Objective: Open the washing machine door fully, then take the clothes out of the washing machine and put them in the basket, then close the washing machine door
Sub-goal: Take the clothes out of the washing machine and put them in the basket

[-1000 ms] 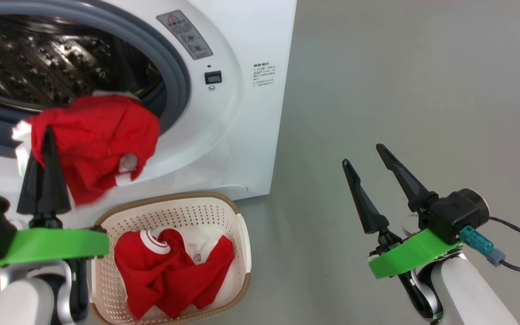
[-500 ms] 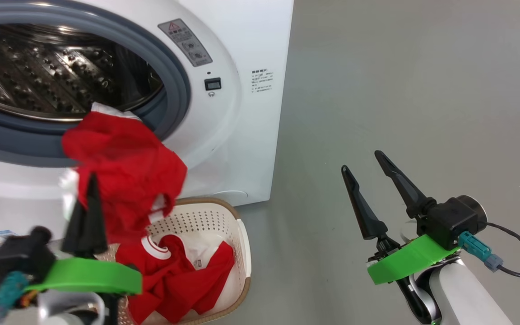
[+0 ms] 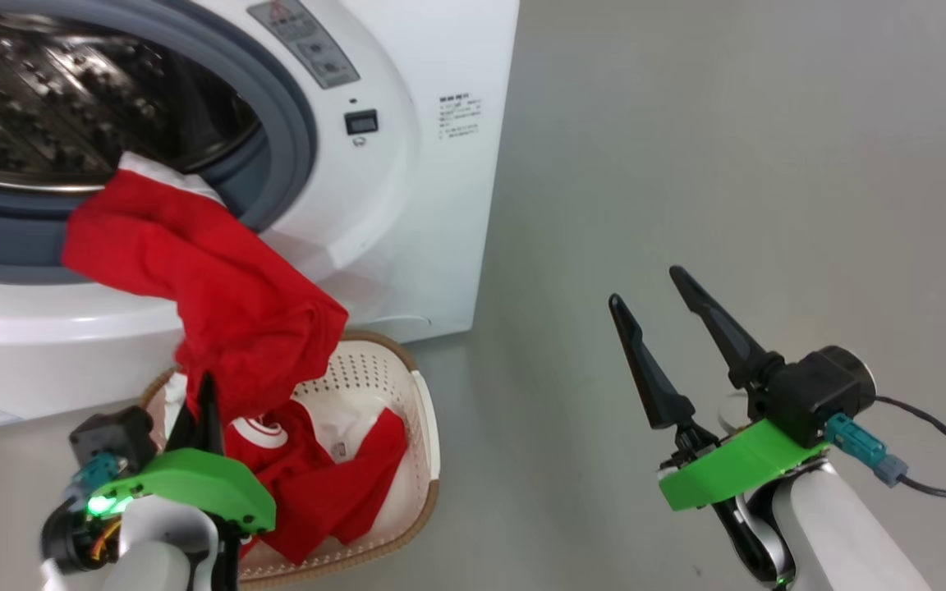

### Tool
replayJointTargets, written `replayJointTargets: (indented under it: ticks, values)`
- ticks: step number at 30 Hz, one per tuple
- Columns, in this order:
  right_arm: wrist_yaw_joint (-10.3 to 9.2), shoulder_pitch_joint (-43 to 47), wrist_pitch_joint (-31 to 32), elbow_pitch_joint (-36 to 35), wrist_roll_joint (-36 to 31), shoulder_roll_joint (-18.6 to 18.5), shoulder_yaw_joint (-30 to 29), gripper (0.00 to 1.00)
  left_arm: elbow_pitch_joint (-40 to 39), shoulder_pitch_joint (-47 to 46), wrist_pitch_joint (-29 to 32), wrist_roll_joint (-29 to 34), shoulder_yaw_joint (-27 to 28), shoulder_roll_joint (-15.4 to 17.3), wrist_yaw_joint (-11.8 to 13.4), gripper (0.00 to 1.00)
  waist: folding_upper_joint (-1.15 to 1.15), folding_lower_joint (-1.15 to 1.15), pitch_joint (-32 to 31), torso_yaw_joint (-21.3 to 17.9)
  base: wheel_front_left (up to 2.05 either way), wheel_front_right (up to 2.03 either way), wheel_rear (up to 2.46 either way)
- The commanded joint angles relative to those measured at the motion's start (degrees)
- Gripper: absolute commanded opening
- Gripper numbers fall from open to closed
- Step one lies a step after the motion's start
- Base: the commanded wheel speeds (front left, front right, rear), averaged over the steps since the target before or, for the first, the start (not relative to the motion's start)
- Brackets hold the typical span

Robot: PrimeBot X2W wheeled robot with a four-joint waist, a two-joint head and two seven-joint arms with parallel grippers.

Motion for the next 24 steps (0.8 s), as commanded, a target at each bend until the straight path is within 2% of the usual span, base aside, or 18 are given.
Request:
replayJointTargets:
  ticks: [1, 14, 24]
  values:
    - [0.02, -1.40, -0.36, -1.43, 0.80, 0.11, 0.99, 1.00, 1.13, -2.24, -0.76, -0.57, 1.42, 0.42, -0.51, 0.00, 0.00, 0.00, 1.55, -1.00, 0.00, 0.00, 0.00]
    - [0.02, -3.65, -0.36, -1.68, 1.28, -0.37, 1.51, 1.00, 29.41, -14.13, -5.19, -1.16, 0.10, -1.18, -3.85, 0.00, 0.00, 0.00, 7.51, -2.02, 0.00, 0.00, 0.00]
    - [0.02, -5.07, -0.36, -1.98, 1.71, -0.60, 1.72, 1.00, 42.15, -19.26, -7.29, -0.54, -1.73, -2.63, -4.44, 0.00, 0.00, 0.00, 11.30, -1.81, 0.00, 0.00, 0.00]
